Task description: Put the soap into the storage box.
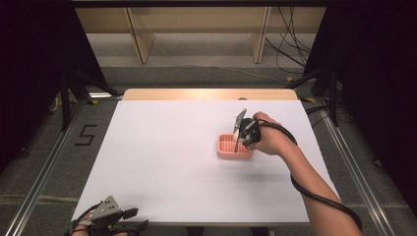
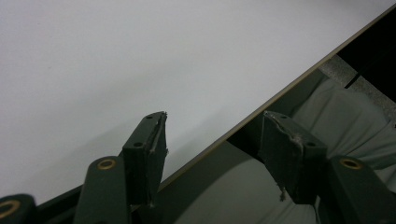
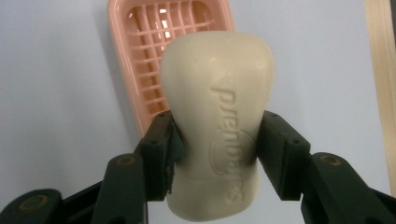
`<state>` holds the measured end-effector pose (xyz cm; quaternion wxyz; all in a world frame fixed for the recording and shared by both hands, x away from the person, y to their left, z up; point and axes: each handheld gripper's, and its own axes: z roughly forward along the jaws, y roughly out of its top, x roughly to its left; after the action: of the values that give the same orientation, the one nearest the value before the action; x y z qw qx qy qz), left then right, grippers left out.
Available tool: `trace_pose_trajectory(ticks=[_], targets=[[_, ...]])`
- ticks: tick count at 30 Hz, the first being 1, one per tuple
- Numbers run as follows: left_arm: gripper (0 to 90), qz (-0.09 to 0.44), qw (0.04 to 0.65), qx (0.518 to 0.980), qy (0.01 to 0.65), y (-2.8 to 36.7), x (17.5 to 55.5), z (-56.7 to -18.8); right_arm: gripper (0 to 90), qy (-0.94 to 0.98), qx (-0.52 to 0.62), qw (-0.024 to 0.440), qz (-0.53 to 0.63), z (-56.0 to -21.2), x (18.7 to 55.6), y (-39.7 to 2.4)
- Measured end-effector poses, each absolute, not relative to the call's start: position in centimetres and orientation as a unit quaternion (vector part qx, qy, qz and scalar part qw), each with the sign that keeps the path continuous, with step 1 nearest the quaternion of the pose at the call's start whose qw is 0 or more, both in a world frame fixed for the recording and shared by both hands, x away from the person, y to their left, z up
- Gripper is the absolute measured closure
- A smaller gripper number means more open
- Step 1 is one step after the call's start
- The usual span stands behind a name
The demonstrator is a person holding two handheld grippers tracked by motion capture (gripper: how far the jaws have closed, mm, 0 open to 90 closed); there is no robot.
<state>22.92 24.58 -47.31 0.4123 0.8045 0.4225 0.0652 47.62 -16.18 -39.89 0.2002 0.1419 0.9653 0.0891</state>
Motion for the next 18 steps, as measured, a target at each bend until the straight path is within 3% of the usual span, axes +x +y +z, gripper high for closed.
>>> trace_pose_trajectory(ticks=[18], targets=[[40.4, 0.066, 0.424, 0.797, 0.426, 24.41, 22.85, -47.41, 50.9, 0.963, 0.142, 0.208, 0.097, -40.65, 47.56, -15.71]])
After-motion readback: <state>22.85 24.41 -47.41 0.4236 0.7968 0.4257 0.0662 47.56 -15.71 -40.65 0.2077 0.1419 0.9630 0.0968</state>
